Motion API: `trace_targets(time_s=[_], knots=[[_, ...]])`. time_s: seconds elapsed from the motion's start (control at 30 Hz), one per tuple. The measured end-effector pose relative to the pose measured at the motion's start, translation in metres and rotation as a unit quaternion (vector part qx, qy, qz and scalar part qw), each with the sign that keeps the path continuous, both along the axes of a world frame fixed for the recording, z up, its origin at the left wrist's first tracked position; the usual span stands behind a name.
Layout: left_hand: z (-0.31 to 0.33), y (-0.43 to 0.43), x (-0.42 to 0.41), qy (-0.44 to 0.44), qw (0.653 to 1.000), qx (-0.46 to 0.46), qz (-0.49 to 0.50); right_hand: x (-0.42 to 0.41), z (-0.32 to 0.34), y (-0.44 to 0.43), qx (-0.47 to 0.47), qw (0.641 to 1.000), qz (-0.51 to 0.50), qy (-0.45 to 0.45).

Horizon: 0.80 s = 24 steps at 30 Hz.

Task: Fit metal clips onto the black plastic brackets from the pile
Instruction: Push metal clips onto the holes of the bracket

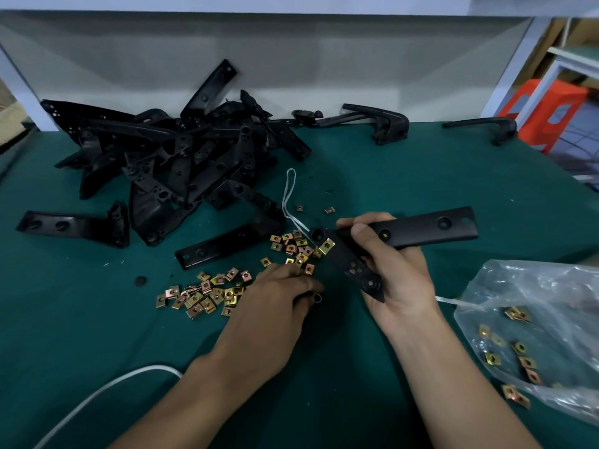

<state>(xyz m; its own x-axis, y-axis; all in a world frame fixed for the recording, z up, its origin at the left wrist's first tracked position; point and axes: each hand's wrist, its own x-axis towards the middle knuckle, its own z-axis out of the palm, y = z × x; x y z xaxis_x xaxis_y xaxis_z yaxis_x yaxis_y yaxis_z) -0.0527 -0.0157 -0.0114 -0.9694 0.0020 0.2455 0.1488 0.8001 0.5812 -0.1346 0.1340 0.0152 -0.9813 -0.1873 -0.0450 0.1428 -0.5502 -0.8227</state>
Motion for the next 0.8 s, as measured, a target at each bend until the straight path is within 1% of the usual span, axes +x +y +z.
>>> trace_targets(time_s=[0.13,0.23,0.47,0.63,0.8], knots=[[0.0016,-0.002,0.0006,-0.008,0.998,0.057,0.02,-0.0005,0.0001,0.0006,0.0,1.0,-0.004,-0.001],[0.0022,-0.0042,0.0005,-0.007,0.996,0.087,0.014,-0.0002,0.0007,0.0007,-0.001,1.0,-0.007,-0.003],[0.0019,-0.0049,0.0006,0.009,0.989,0.131,0.068,-0.0002,0.0008,0.0015,-0.001,1.0,-0.007,-0.003],[0.0038,-0.007,0.0012,0.024,0.99,0.072,0.122,-0.0007,-0.0009,0.0003,-0.007,1.0,-0.007,-0.003],[0.0048,-0.0057,0.003,0.042,0.99,0.057,0.122,-0.0017,-0.0018,-0.0003,0.004,1.0,-0.008,-0.008]])
